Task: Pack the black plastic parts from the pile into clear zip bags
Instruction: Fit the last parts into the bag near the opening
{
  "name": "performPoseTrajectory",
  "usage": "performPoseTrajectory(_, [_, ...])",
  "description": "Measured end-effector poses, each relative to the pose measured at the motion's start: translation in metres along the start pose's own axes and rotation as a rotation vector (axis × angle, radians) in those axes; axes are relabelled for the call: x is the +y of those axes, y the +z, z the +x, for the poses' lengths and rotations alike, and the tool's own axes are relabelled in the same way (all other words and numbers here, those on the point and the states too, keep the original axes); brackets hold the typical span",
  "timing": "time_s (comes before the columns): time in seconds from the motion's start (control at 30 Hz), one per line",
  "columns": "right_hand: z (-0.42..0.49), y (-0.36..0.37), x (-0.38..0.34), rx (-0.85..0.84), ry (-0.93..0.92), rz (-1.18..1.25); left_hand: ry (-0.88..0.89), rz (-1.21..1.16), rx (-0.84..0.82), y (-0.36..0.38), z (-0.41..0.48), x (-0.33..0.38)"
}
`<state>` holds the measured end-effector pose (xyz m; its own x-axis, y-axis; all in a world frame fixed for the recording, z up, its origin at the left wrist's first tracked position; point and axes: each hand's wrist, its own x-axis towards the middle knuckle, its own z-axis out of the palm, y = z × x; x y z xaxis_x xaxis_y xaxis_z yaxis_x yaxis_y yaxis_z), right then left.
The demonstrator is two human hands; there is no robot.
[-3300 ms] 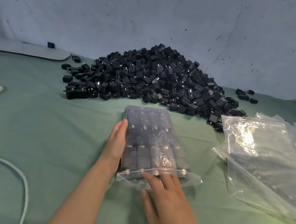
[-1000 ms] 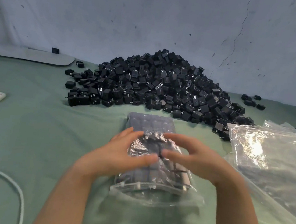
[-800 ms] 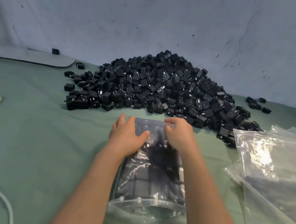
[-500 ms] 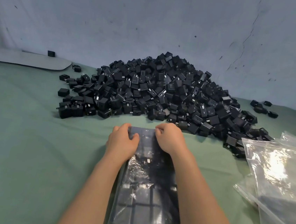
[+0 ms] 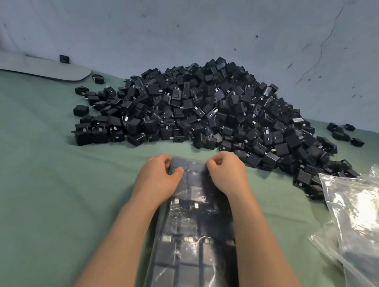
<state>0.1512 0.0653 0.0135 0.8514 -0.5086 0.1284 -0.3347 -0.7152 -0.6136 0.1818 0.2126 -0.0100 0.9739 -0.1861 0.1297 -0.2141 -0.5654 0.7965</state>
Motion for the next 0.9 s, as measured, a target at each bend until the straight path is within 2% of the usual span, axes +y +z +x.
performPoseTrajectory(0.23, [0.004, 0.004, 0.000, -0.064, 0.005, -0.095, -0.047, -0.010, 0.032, -0.006, 0.001, 0.000])
performPoseTrajectory(0.47, [0.002, 0.005, -0.001, -0.049, -0.010, -0.147, -0.031, -0.020, 0.026, -0.007, 0.002, -0.001])
performPoseTrajectory(0.57, [0.002, 0.002, -0.004, -0.018, -0.044, -0.157, -0.031, -0.014, 0.020, -0.007, 0.003, -0.003])
performPoseTrajectory(0.67, [0.001, 0.004, -0.012, -0.002, -0.132, -0.067, -0.041, -0.011, 0.023, -0.007, 0.004, -0.002])
performPoseTrajectory(0.73, [0.000, 0.010, -0.021, -0.040, -0.204, -0.022, -0.053, -0.008, 0.023, -0.008, 0.004, -0.001])
performPoseTrajectory(0.9, [0.002, 0.025, -0.034, -0.159, -0.240, -0.150, -0.047, 0.011, -0.009, -0.012, 0.003, -0.003])
